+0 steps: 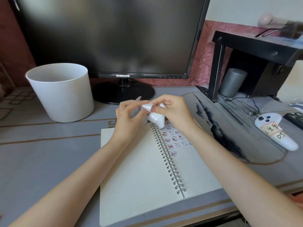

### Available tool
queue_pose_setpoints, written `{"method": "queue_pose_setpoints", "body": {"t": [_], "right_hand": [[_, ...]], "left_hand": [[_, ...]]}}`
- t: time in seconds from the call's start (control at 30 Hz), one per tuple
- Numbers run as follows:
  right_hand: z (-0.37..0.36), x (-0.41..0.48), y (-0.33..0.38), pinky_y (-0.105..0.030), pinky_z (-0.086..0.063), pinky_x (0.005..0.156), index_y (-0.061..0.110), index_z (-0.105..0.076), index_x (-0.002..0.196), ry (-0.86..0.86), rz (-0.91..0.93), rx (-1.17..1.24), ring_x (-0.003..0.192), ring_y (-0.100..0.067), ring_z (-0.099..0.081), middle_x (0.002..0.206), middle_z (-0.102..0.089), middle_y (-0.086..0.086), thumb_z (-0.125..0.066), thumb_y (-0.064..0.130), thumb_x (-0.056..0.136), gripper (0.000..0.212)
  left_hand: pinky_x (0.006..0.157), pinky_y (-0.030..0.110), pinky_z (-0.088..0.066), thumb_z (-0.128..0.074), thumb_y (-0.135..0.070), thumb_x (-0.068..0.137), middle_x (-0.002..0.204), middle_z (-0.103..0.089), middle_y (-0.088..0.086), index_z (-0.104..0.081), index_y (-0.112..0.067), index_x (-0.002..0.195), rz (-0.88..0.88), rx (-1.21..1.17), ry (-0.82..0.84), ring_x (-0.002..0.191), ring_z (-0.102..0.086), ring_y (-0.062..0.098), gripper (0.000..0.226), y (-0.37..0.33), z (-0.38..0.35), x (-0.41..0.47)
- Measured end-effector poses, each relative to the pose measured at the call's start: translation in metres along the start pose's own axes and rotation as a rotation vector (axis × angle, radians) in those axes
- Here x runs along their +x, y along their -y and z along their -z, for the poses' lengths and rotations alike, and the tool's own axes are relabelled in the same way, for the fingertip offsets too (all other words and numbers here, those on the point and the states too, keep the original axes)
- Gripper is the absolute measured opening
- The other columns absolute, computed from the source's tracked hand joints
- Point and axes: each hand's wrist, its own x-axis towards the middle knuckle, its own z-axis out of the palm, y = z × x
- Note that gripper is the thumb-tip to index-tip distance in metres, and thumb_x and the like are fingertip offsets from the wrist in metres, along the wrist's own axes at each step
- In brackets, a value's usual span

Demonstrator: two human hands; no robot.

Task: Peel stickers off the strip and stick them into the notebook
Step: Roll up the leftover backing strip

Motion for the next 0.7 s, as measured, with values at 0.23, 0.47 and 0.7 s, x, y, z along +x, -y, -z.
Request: {"method": "queue_pose_setpoints", "body": {"t": [0.23, 0.47, 0.7], "right_hand": [[-0.027, -0.005, 0.005, -0.029, -0.051, 0.062, 0.017, -0.07, 0.072, -0.153, -0.033, 0.086, 0.071, -0.019, -0.063, 0.08, -0.069, -0.01, -0.072, 0.005, 0.078, 0.013], [-0.036, -0.01, -0.005, -0.019, -0.044, 0.075, 0.004, -0.072, 0.08, -0.159, 0.079, -0.179, 0.084, -0.011, -0.06, 0.091, -0.066, -0.003, -0.059, 0.005, 0.088, 0.015], [-0.032, -0.021, -0.013, -0.015, -0.042, 0.087, 0.014, -0.069, 0.109, 0.005, 0.111, -0.201, 0.104, -0.01, -0.058, 0.113, -0.061, -0.001, -0.051, 0.007, 0.094, 0.025]], "left_hand": [[0.073, 0.031, -0.055, -0.044, -0.01, 0.097, 0.117, -0.062, 0.008, -0.063, -0.022, 0.103, 0.17, -0.38, 0.051, 0.101, -0.063, 0.017, 0.023, -0.012, -0.004, 0.0], [0.068, 0.023, -0.052, -0.053, -0.022, 0.094, 0.1, -0.065, 0.005, -0.06, 0.002, 0.112, 0.27, -0.459, 0.061, 0.087, -0.061, 0.014, 0.031, -0.007, 0.0, -0.001], [0.082, 0.031, -0.054, -0.071, -0.012, 0.082, 0.105, -0.071, 0.011, -0.07, -0.011, 0.103, 0.314, -0.464, -0.01, 0.096, -0.067, 0.026, 0.021, 0.0, 0.003, -0.003]]}}
